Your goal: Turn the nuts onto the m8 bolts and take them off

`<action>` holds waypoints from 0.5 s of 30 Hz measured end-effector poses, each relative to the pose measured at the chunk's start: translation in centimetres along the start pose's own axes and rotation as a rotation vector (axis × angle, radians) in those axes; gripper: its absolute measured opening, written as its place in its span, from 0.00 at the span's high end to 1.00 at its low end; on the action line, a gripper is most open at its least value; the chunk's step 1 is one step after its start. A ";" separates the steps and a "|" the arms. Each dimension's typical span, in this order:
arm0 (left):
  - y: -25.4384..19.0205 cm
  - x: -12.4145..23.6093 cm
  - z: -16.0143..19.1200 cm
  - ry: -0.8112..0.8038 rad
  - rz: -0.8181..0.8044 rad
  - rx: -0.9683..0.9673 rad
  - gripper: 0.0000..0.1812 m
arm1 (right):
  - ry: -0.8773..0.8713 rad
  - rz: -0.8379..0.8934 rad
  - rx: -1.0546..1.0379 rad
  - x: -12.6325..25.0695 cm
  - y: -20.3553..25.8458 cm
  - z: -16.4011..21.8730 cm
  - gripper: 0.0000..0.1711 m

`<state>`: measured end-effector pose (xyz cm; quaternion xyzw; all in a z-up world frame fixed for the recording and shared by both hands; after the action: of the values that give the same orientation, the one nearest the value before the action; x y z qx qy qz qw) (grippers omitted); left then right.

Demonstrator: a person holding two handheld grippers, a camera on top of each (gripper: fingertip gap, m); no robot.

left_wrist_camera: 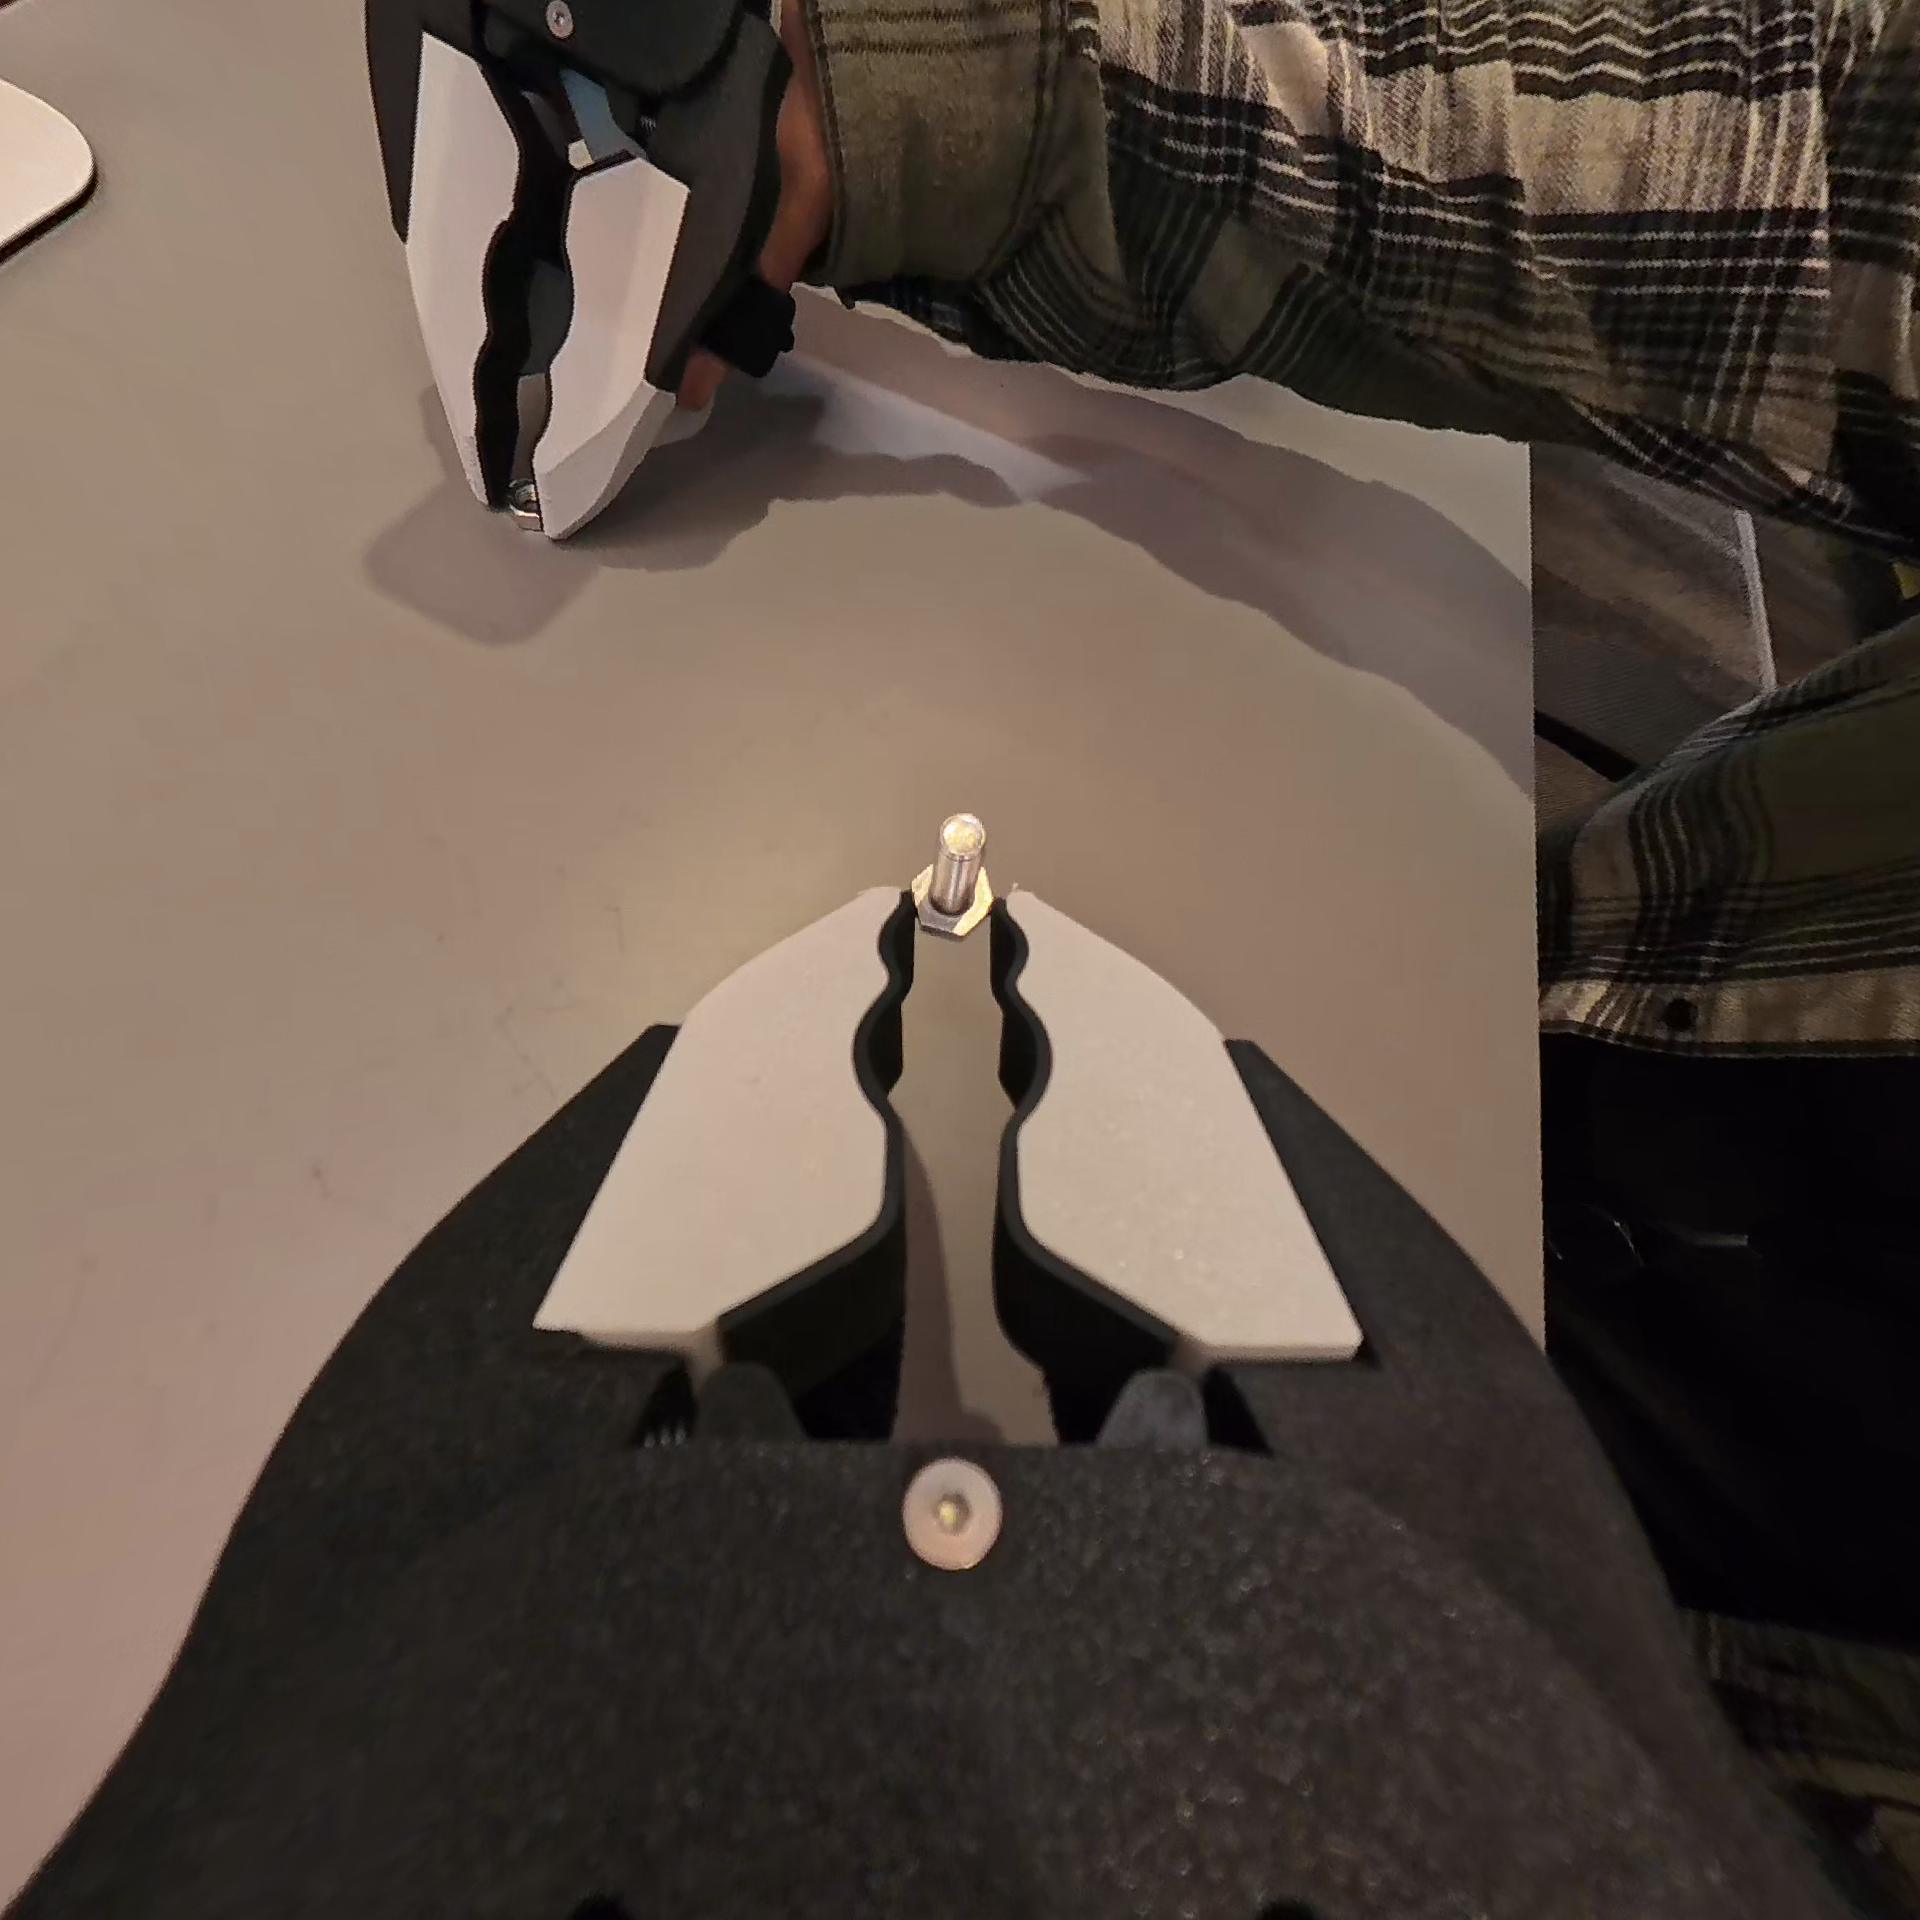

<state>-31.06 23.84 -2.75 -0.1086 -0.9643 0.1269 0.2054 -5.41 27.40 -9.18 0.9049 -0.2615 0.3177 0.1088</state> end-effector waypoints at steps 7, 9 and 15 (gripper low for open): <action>0.3 -1.1 0.4 0.058 -0.020 -0.023 0.93 | -0.107 0.040 -0.052 2.1 1.7 -0.7 0.92; 0.7 -2.2 0.7 0.097 -0.026 -0.043 0.93 | -0.109 0.056 -0.047 3.2 3.0 -0.7 0.92; 1.6 -5.5 1.3 0.159 -0.008 -0.102 0.93 | -0.138 0.073 -0.084 6.1 7.5 0.6 0.92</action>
<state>-26.45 23.62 -6.40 -0.1249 -0.9506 0.0677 0.2760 -5.10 18.43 -5.55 0.9092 -0.3143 0.2468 0.1167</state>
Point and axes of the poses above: each gripper's, where its closed fingertips meet, x back along the fingers, z out of its underside, y = z × x across the jaws, the point moved 8 cm from there along x, back along the fingers, and after that the axes turned 14 degrees about -y, right-handed, at the moved point
